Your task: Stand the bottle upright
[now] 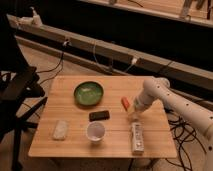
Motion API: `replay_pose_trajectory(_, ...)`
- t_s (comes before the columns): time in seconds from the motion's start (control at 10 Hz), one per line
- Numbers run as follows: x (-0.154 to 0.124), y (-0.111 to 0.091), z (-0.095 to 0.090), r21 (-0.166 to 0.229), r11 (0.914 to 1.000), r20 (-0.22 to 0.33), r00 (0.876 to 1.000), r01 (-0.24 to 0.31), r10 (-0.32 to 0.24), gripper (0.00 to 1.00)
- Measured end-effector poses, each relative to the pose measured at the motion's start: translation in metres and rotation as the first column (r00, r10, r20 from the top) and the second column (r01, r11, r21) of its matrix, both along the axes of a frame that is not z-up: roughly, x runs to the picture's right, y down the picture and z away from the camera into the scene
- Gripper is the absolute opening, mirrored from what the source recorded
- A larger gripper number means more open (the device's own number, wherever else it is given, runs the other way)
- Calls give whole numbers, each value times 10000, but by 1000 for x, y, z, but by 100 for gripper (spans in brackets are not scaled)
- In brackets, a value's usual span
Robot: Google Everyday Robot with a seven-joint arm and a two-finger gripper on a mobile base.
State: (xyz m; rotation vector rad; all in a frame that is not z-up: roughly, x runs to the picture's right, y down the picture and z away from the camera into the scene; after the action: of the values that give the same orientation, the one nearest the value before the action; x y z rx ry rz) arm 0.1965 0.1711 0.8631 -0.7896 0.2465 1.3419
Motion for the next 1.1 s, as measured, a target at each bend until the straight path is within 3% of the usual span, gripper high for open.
replay_pose_trajectory(0.2, 11, 7, -17, 63, 10000, -67, 10000, 45, -44, 58)
replay_pose_trajectory(0.4, 10, 7, -17, 326, 9993, -272, 9995, 157, -148, 76)
replay_pose_trajectory(0.5, 12, 1, -16, 520, 9985, -420, 9990, 187, -165, 80)
replay_pose_trajectory(0.9, 26, 0, -18, 735, 9971, -873, 9961, 190, -126, 80)
replay_pose_trajectory(1.1, 32, 11, -24, 665, 9977, -956, 9954, 155, -91, 80)
